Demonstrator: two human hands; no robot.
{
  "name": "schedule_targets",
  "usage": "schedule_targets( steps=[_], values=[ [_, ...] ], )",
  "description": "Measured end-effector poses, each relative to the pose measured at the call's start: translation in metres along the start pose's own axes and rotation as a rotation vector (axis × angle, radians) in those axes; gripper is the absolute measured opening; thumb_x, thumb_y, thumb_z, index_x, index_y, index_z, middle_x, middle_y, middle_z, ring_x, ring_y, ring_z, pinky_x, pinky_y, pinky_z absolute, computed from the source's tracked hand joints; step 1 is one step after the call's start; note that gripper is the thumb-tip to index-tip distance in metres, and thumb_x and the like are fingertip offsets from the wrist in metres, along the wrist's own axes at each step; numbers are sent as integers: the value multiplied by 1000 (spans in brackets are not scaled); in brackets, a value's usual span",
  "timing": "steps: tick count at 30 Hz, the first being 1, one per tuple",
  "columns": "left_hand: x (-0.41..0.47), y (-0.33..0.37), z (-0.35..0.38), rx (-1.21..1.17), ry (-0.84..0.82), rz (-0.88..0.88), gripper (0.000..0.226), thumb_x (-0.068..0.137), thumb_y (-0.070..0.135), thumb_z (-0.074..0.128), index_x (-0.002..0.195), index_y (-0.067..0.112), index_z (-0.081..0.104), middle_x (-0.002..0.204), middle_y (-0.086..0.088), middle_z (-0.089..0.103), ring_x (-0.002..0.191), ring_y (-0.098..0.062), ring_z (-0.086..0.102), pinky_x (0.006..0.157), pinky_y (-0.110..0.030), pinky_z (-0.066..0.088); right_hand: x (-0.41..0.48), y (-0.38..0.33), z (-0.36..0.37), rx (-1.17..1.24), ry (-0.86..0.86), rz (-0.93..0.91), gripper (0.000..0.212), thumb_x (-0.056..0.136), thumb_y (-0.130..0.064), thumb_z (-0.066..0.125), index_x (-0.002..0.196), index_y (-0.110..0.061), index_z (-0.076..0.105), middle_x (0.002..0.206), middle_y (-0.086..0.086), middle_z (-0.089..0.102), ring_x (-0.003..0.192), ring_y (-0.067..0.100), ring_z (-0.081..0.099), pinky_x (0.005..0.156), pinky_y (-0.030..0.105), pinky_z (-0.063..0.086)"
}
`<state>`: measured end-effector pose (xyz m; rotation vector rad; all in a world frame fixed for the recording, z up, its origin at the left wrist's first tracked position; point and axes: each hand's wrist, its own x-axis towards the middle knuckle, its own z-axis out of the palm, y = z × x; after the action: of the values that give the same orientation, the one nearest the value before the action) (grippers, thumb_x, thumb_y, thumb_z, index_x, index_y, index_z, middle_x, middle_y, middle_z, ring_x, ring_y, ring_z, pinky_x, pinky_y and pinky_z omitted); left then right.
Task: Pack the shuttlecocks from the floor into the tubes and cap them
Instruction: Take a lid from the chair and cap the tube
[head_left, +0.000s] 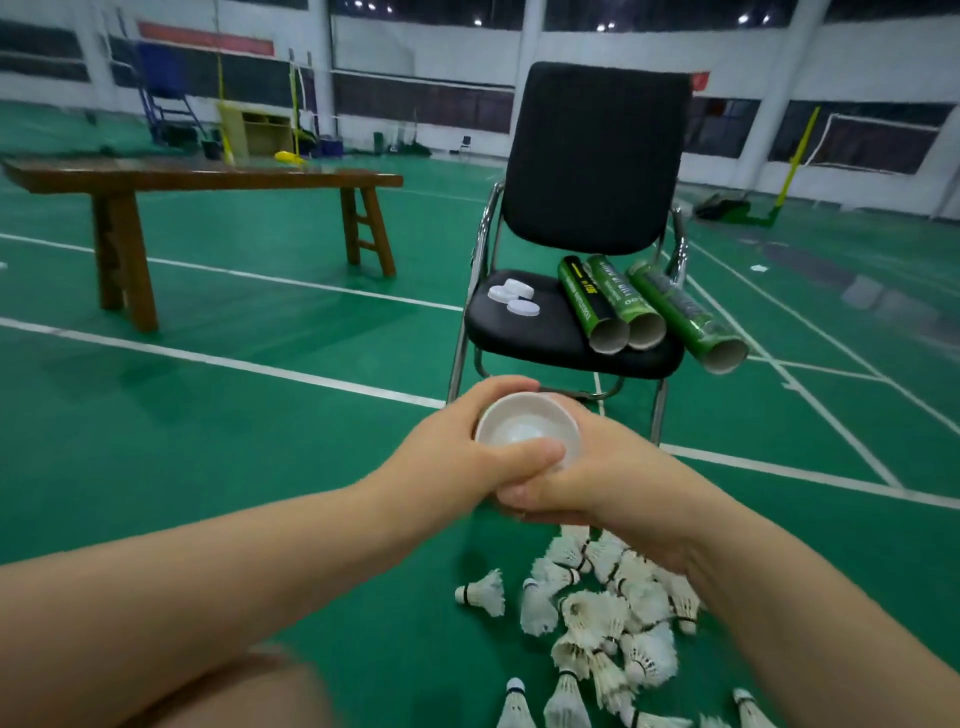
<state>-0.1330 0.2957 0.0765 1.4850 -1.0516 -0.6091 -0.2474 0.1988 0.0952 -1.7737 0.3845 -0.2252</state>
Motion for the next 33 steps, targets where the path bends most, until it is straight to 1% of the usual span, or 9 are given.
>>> schedule_targets(
  steps=[3,8,12,16,22,25,27,30,33],
  values=[
    [-3,31,9,56,36,178,45,59,38,69,101,48,57,94,19,65,84,1,61,71,-23,54,-18,-22,-12,-115,125,-138,59,61,-7,82,104,-39,57,93,-10,69,84,5,67,68,21,55],
    [25,60,22,146,40,443,44,65,31,68,107,44,57,104,23,62,95,5,57,78,-16,50,-15,-35,-38,-187,294,-364,62,64,-7,80,106,-43,52,95,-14,67,88,2,64,72,20,55],
    [86,48,29,223,-3,580,47,68,37,66,114,40,55,113,16,60,105,-1,55,90,-25,47,20,-22,-73,-221,359,-466,61,67,-10,81,101,-49,48,98,-20,64,90,-1,62,72,15,51],
    [161,6,35,320,-9,696,49,75,30,64,121,31,49,115,20,55,105,3,52,90,-14,41,82,11,-109,-310,425,-474,64,66,-20,80,103,-54,42,112,-17,58,101,1,57,82,14,48],
    [262,-82,45,408,26,708,57,77,36,62,130,28,44,130,4,53,126,-15,45,103,-41,39,165,75,-164,-391,423,-412,70,69,-15,76,118,-46,36,122,-14,54,106,-1,52,84,2,38],
    [300,-111,47,462,9,712,61,79,37,61,134,26,39,136,6,46,132,-20,38,107,-40,34,193,96,-188,-576,445,-446,65,72,-23,71,126,-42,40,122,-27,46,111,-9,44,87,0,33],
    [322,-128,48,507,-13,727,63,82,39,58,137,19,36,136,7,41,135,-21,34,109,-34,30,210,107,-201,-811,510,-427,66,71,-36,69,132,-31,45,124,-24,49,108,-5,44,84,8,35],
    [347,-156,47,586,-62,767,66,86,44,52,139,10,32,137,4,35,137,-25,28,112,-28,23,231,125,-208,-1213,595,-373,59,72,-43,70,125,-22,52,120,-10,59,98,22,49,77,34,41],
    [365,-175,50,604,-97,806,64,90,47,41,139,8,29,138,3,32,137,-23,24,113,-24,18,246,142,-215,-1380,687,-432,58,65,-49,69,111,-17,57,110,-4,64,97,26,50,75,36,32]
  ],
)
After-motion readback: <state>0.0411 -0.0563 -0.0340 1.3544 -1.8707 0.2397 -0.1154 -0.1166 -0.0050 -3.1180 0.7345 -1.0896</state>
